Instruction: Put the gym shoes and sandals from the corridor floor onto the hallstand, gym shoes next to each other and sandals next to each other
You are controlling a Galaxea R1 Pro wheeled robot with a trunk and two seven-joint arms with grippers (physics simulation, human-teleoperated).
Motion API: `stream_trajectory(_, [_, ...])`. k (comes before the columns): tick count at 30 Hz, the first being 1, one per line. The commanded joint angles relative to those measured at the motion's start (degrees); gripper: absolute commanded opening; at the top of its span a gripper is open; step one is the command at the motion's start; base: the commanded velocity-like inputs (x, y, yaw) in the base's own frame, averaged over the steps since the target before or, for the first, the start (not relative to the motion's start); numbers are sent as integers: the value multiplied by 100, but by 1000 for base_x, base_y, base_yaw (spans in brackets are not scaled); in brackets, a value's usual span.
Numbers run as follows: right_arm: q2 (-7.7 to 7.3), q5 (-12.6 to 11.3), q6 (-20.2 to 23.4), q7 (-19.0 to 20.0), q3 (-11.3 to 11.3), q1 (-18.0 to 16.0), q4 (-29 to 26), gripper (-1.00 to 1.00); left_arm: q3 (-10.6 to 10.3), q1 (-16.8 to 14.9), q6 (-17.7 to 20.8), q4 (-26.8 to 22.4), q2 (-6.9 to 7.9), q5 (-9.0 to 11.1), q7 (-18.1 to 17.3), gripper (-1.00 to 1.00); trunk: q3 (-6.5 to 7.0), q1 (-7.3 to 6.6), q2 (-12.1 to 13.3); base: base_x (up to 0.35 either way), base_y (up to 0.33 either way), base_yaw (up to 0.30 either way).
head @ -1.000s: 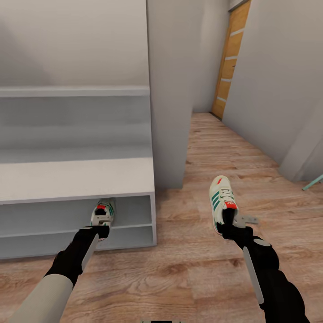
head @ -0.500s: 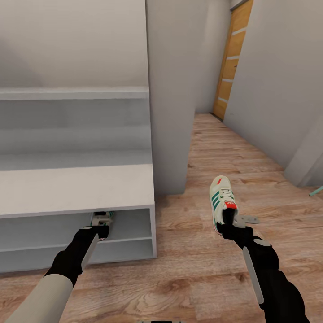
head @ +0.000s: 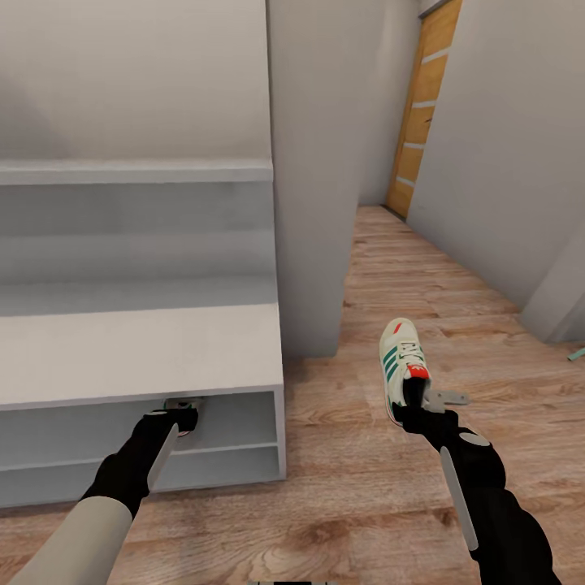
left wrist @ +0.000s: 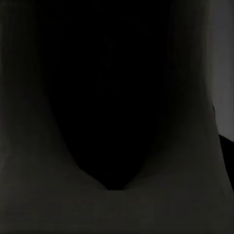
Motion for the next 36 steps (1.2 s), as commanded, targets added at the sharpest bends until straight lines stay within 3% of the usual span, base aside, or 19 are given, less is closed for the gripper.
stream_trajectory(1, [6, 20, 29, 12, -5, -3, -6, -100, -3, -2, 28, -8, 1, 13, 20, -100, -5, -1, -2, 9, 3, 0])
stream_trajectory(6, [3, 20, 29, 12, 0, -2, -8, -100, -3, -2, 28, -8, 1, 13, 23, -100, -5, -1, -2, 3, 1, 0])
stream_trajectory(7, [3, 20, 29, 12, -1, -3, -5, -100, -3, -2, 24, -8, 1, 13, 27, 100, -5, -1, -2, 0, 0, 0])
stream_trajectory(28, [11, 20, 32, 12, -4, -3, -8, -100, -3, -2, 28, -8, 9, 13, 28, 100, -5, -1, -2, -4, 0, 0])
stream_trajectory(36, [11, 20, 30, 12, -4, -3, -8, -100, -3, -2, 26, -8, 9, 13, 29, 100, -5, -1, -2, -221, 0, 0])
